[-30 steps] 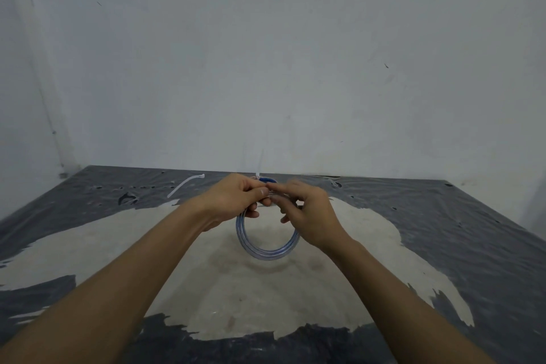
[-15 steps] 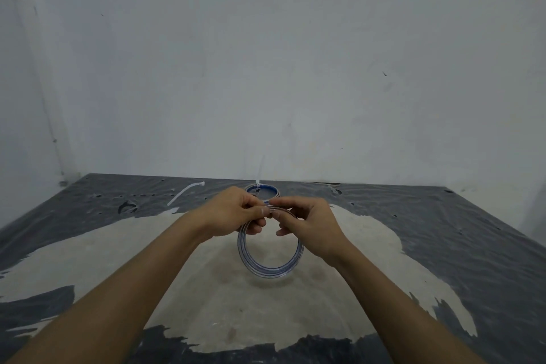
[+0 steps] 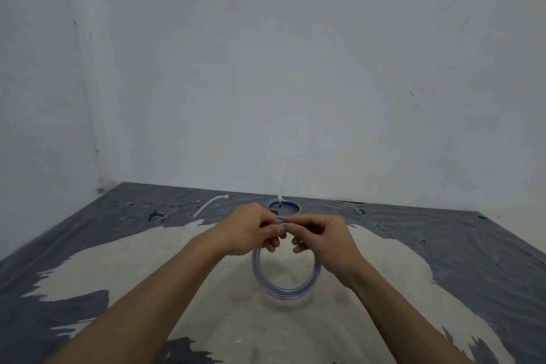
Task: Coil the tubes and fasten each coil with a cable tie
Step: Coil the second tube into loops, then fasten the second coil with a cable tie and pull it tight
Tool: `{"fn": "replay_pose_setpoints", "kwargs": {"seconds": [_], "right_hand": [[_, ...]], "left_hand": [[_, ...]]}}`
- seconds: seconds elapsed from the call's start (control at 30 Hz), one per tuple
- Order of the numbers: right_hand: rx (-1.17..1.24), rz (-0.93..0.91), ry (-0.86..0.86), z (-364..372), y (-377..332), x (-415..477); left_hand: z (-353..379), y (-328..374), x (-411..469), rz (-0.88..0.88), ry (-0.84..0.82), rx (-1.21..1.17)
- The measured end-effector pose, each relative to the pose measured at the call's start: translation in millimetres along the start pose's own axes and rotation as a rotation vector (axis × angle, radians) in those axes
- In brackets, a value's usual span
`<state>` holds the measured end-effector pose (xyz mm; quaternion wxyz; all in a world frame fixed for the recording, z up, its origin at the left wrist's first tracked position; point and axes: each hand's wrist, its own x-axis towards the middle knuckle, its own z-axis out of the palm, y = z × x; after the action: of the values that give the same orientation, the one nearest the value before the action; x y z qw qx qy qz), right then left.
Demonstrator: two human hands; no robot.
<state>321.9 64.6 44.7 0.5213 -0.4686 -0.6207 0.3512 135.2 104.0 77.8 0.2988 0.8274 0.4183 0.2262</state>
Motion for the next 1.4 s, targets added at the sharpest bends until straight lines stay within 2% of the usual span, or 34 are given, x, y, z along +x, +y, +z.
{"fn": "replay_pose_setpoints", "kwargs": {"seconds": [0.13, 0.2, 0.43, 0.6, 0.8, 0.83, 0.9, 1.03, 1.17, 1.4], "right_hand": [[-0.003, 0.028, -0.027, 13.6, 3.8, 14.1], [-0.005, 0.037, -0.059, 25.9, 8.0, 23.3], [-0.009, 0.111, -0.113, 82.7, 31.4, 97.0], [-0.482, -0.004, -0.131, 127.9, 64.3, 194.0], [-0.966, -0.021, -0.445, 171.5, 99.4, 272.9], [-1.048, -0.029, -0.459, 175.6, 103.6, 276.4], [-1.118, -0.081, -0.379, 180.5, 108.6, 275.7], [-1.049, -0.127, -0.213, 172.1, 107.8, 258.4], [-0.691, -0.089, -0.067, 138.6, 85.9, 230.0], [-0.258, 0.067, -0.014, 73.0, 10.0, 142.3]], "left_hand": [[-8.7, -11.2, -5.3, -0.198, -0.068, -0.284], [-15.5, -22.0, -5.8, -0.270, -0.102, -0.310], [-45.8, -93.2, -2.9, -0.454, -0.023, -0.555], [-64.8, -150.2, 11.5, -0.578, -0.006, -0.718], [-78.1, -181.0, 38.6, -0.680, -0.080, -0.771], [-78.1, -183.4, 42.3, -0.685, -0.103, -0.764], [-77.5, -185.1, 48.0, -0.688, -0.127, -0.748], [-75.1, -177.4, 49.4, -0.694, -0.091, -0.717], [-71.6, -160.5, 37.8, -0.634, 0.031, -0.675], [-69.1, -93.4, 21.5, -0.383, 0.336, -0.315]]}}
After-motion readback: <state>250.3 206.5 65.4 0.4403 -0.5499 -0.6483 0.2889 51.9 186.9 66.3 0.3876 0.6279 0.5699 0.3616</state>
